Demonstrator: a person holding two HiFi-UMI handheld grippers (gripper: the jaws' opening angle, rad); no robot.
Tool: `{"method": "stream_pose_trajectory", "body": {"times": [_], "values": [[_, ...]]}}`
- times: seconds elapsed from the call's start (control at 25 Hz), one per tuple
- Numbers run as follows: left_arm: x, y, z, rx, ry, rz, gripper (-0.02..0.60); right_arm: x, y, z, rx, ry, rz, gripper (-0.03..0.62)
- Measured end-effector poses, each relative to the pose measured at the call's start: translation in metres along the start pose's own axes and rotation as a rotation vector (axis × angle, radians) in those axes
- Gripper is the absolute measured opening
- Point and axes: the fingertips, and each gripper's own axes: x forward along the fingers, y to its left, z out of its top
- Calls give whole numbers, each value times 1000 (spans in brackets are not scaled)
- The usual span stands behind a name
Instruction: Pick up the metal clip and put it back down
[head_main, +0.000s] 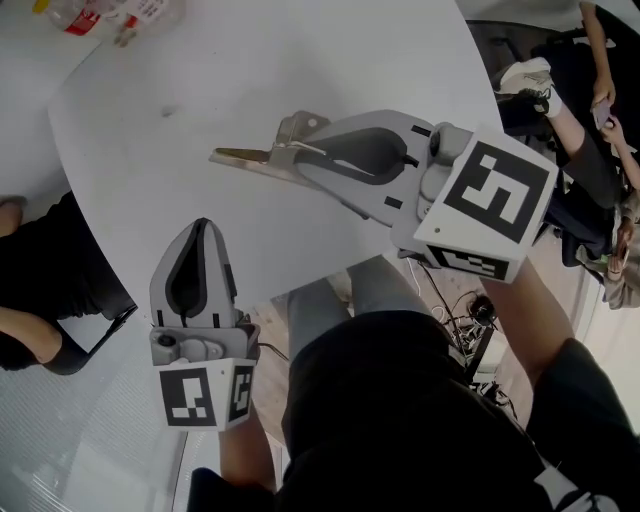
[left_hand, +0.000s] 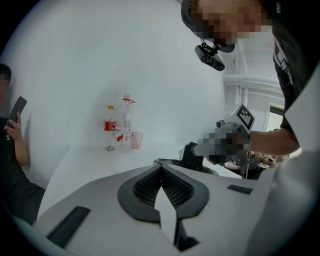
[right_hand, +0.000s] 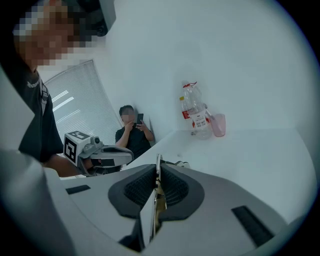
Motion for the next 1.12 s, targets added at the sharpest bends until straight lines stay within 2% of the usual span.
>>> {"method": "stream_pose_trajectory", "body": {"times": [0.6,1.12], "values": [[-29,-11,60,73,-101,-19,21,-36,24,53,-66,-83,-92,41],[-64,-27,103,155,-217,-23,21,-76,53,101,-137,-213,-181,41]]}}
